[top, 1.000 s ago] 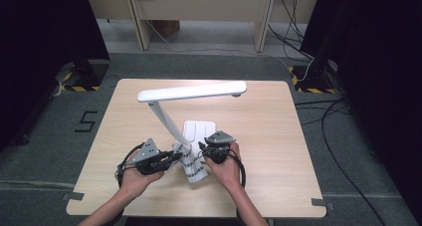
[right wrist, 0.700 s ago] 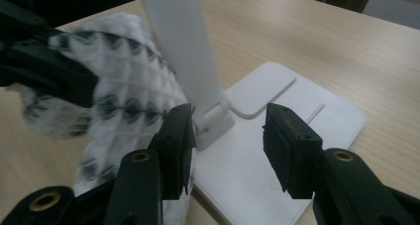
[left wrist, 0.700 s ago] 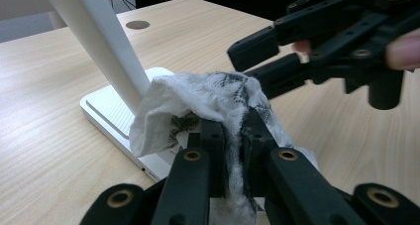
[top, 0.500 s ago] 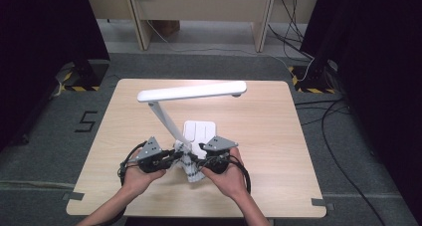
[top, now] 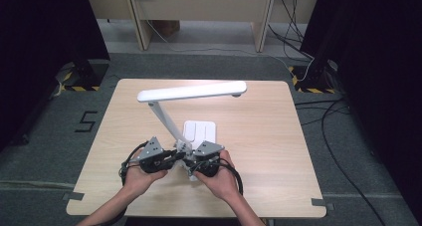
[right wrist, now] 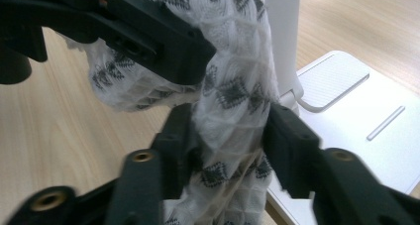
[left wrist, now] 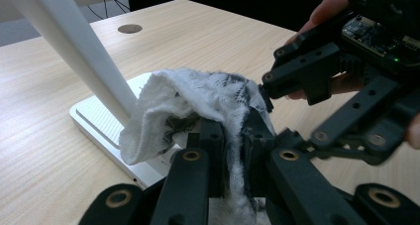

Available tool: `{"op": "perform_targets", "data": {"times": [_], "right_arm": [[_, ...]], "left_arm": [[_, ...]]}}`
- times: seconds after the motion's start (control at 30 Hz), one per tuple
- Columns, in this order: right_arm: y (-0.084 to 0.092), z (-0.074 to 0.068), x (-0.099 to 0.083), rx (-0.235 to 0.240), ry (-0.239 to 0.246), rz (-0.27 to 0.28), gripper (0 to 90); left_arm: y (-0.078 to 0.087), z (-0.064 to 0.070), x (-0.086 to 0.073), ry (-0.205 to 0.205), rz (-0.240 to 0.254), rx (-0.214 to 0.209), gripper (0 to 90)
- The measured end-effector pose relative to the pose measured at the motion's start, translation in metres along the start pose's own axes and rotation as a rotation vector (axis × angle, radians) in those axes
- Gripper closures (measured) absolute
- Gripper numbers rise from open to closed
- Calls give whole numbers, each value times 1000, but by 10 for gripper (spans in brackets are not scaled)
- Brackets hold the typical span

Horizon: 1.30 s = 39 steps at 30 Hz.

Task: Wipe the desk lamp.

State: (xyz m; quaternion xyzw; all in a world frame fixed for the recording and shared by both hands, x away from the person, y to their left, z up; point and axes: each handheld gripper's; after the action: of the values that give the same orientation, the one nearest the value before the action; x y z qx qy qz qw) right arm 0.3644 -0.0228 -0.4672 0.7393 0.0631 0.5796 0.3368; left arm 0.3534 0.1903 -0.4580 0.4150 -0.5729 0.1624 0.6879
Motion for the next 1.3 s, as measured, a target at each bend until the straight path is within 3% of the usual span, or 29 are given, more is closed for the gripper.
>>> {"op": "perform_targets", "data": {"times": [0.13,0.27,0.33,0.53,0.83,1.1,1.3], "right_arm": [[3,2,0,-9,-11,8,796],[9,5,1,-16,-30,12,811],[12,7,2,-43,-30,5,812],[26,18,3,-97,-62,13,814],[55,37,16,-220,-106,85,813],[56,38,39,-247,-98,147,811],[47,35,64,-240,-75,191,810]], "left_arm": [[2,0,2,-17,26,2,748],[4,2,5,-40,50,40,555],[6,2,6,-37,59,54,484],[13,1,8,-34,75,70,429],[8,-9,-9,-6,30,93,487],[-13,-17,-27,-7,-47,109,661],[-23,-23,-33,31,-103,139,764]]}}
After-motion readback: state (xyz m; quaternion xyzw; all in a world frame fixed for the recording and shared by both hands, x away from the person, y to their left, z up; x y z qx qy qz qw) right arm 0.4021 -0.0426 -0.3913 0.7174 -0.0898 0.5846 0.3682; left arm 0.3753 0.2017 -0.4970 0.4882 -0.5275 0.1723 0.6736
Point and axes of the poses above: each handheld gripper's, and its own axes: y roughly backward along the jaws, x roughly out of its top, z roughly to its right, and after that the axes turned 12 degrees about x, right-handed
